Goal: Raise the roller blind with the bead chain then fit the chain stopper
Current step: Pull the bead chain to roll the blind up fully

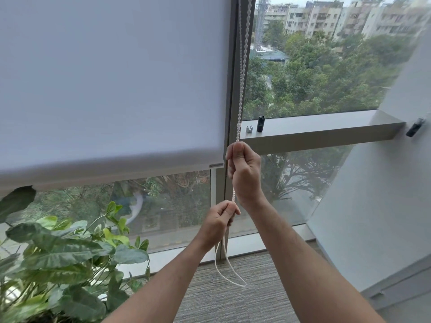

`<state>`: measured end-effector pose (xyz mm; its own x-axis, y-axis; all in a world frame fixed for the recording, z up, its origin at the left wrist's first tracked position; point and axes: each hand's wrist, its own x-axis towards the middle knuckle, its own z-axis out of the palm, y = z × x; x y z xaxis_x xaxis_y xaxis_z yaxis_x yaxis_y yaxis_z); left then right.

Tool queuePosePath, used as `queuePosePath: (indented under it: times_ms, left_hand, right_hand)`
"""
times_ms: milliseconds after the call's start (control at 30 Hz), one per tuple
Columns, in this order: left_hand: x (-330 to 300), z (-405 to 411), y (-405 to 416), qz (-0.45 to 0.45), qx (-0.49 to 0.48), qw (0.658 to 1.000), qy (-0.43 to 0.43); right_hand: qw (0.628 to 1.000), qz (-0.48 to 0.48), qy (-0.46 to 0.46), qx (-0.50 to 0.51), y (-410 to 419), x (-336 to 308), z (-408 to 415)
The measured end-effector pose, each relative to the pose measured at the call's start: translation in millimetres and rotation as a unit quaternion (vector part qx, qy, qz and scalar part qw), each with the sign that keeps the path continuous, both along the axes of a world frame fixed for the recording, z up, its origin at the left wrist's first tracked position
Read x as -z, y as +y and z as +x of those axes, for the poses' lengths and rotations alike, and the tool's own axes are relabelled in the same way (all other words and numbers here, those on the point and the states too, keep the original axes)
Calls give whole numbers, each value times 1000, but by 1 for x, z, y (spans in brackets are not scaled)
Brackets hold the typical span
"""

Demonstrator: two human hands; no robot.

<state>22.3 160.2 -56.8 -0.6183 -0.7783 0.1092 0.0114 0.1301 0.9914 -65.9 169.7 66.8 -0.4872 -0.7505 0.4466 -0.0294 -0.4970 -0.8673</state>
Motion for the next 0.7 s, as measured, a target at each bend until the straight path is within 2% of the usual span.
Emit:
queuePosePath:
  times_ms: [133, 333, 467, 600, 700]
  left_hand:
    - [-7, 5, -12, 4, 20, 999, -27]
    - [-49, 5, -36, -46, -82, 995, 26]
    - [-80, 2, -45, -62, -111, 992, 17]
    - [-112, -2, -38, -23, -132, 986, 101]
    - [-142, -6, -32, -26, -85, 980, 179]
  right_hand:
    - [1000, 16, 16, 15, 3, 15, 3]
    - [1000, 30, 1, 0, 8, 38, 11]
    - [999, 34, -6, -13, 10, 45, 14]
    - [999, 38, -1, -9, 10, 47, 12]
    - [998, 61, 22, 8, 11, 55, 12]
